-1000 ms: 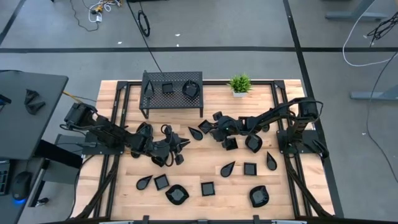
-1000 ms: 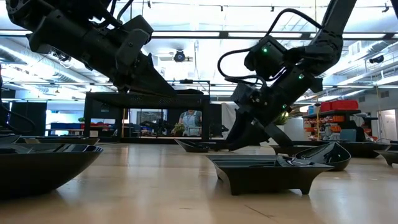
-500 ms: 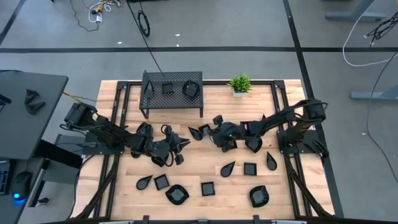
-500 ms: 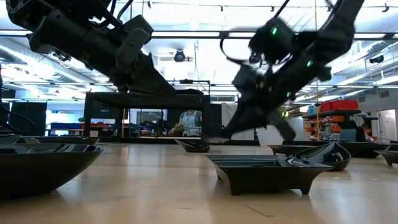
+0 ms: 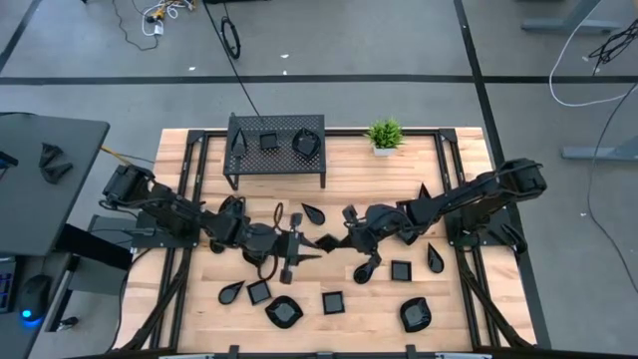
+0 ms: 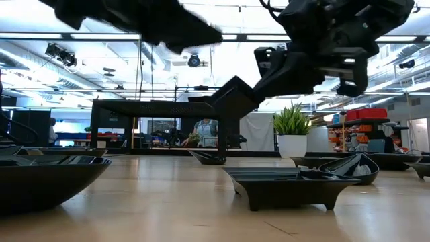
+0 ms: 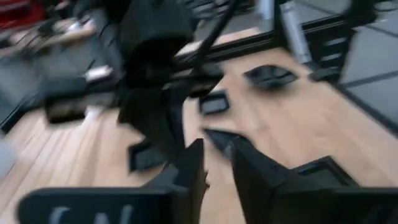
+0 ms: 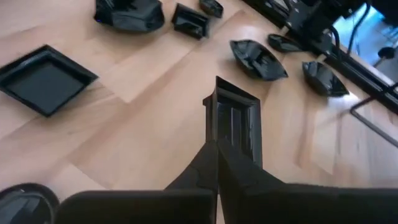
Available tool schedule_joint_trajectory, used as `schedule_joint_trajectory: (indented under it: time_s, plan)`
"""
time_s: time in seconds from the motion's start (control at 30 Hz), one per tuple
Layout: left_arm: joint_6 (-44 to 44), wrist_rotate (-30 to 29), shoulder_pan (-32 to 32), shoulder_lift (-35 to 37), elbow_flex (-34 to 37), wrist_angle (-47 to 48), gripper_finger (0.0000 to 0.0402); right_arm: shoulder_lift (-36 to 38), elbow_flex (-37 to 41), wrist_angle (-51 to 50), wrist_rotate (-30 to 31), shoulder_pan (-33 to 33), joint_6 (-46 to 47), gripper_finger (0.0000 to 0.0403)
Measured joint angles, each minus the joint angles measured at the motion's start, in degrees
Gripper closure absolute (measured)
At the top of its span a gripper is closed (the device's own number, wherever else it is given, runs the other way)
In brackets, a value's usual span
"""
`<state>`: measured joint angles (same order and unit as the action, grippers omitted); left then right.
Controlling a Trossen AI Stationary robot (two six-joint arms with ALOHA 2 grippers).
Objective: Pick & Place Mini shaped plates
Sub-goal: Stack the black square plate on top of the black square plates on the shelf
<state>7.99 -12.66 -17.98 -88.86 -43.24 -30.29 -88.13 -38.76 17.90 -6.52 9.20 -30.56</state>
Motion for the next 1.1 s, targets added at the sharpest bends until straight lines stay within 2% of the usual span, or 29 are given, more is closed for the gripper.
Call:
schedule_joint_trajectory:
  time_s: [0.17,0.3,0.93,1.1]
  plan:
    - [-1.31,5.50,2.10,0.00,-0.33,3.02,0.0245,-0.05,0.00,0.95,-0.03,1.06,-0.09,0.0402]
    - [-1.51,9.20,3.30,0.00,-0.28,7.38,0.0230,-0.05,0.00,2.09,0.02,1.39,-0.09,0.0402]
    - [-1.66,9.66,3.79,0.00,-0.28,8.31,0.0334,-0.05,0.00,6.57,0.02,1.40,-0.33,0.0403]
    - [-1.77,8.34,3.79,0.00,-0.26,8.32,0.0344,-0.06,0.00,6.59,0.02,1.39,-0.33,0.0403]
